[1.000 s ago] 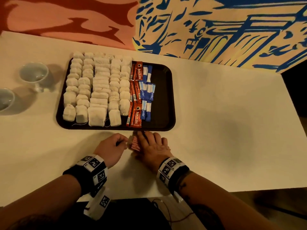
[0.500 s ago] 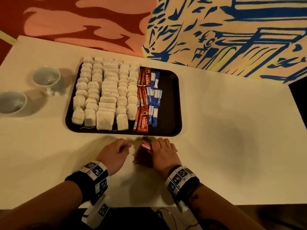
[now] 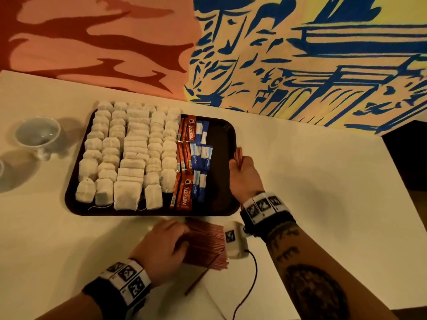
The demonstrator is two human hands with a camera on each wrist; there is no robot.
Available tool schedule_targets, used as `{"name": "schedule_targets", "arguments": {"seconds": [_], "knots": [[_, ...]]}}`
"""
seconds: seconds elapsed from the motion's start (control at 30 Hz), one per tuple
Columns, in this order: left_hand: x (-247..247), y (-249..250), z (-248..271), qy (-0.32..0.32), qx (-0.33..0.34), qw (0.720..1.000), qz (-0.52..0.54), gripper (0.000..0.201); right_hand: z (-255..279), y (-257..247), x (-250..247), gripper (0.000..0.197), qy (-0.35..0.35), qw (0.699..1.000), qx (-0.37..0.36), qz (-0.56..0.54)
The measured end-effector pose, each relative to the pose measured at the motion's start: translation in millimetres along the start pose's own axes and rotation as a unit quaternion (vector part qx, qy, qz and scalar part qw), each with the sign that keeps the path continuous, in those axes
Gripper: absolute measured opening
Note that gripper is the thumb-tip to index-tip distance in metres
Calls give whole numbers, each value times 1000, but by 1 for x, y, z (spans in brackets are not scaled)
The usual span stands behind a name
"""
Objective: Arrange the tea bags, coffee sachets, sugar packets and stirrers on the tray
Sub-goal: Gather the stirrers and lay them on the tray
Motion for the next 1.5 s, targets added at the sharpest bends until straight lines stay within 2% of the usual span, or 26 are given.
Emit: {"name": "schedule_targets", "arguments": {"seconds": [0.13,0.27,0.4,0.53,0.83,1.0,1.07,1.23,1.37,1.43,1.5], "knots": [[3,3,-3,-4,-1,1000,-17,17,-24,-9,33,34,-45,995,34,85],[-1,2,1,19,14,1000,-12,22,-35,-13,56,47,-55,989,31,135],[-4,-4,2,27,19,999,-9,23,-41,-13,64,52,-42,986,22,163],[-4,-8,3,31,16,999,6,22,-43,-7,68,58,-40,979,74,187],[-6,-6,0,30,20,999,8,22,-48,-11,70,59,-44,960,44,272],[-5,4,-1,35,45,998,-22,25,-50,-12,66,58,-42,956,34,287],[-1,14,0,26,63,997,-45,37,-46,-13,61,58,-45,960,22,277],[32,36,3,-44,117,983,-135,86,-25,-19,24,44,-19,971,-14,238],[64,36,5,-98,122,963,-219,123,3,-1,-9,32,-4,979,-29,203],[74,30,5,-107,111,956,-248,129,18,17,-19,32,-7,986,-20,166],[71,32,3,-87,112,956,-258,125,34,40,-22,34,-10,991,-5,136]]}}
Point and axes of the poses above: each hand's wrist, its own z-axis away from the middle knuckle, its own x-axis out of the palm, y = z × x, the point moved 10 cm from there along -z, towards the middle knuckle, and after that the axes turned 12 degrees about y, right-handed, at the moved point
